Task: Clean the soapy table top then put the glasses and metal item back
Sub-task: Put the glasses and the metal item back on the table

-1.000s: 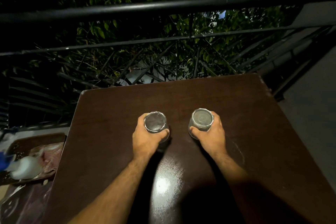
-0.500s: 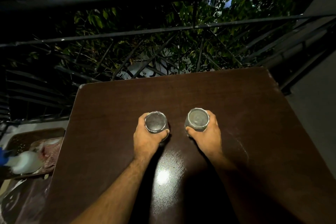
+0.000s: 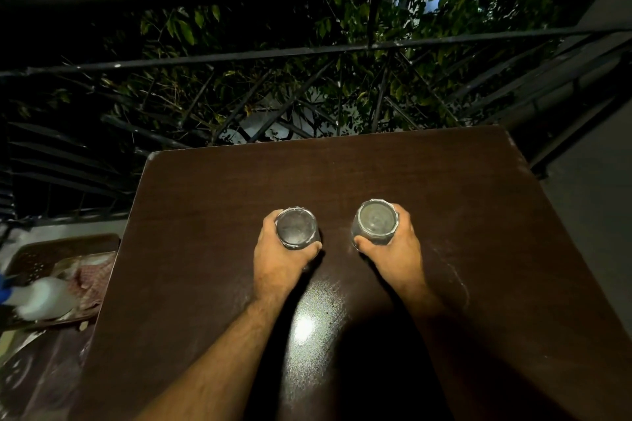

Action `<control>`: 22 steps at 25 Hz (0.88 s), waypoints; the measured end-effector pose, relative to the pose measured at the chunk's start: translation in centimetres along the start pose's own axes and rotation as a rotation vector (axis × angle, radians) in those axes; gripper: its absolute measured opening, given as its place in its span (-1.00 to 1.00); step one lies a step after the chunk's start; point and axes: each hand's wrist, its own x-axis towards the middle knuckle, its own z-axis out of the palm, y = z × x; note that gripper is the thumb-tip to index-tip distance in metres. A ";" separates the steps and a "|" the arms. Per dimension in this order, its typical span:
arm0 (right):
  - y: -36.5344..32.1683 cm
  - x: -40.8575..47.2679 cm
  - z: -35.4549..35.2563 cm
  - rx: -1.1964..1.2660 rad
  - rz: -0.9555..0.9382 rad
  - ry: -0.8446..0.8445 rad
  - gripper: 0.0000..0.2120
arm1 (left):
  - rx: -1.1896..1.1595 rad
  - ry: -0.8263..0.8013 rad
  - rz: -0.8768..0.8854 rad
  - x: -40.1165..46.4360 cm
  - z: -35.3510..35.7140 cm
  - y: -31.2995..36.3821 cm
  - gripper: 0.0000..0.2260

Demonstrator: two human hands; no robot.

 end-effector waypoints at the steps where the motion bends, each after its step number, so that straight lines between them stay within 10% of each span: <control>1: 0.0 0.0 0.1 0.001 0.003 0.005 -0.20 | -0.003 -0.003 0.001 0.1 0.0 0.0 -0.26; 22: -7.7 0.2 1.2 -0.256 -0.219 0.190 -0.35 | 0.017 -0.014 0.151 3.0 -10.2 -1.5 -0.14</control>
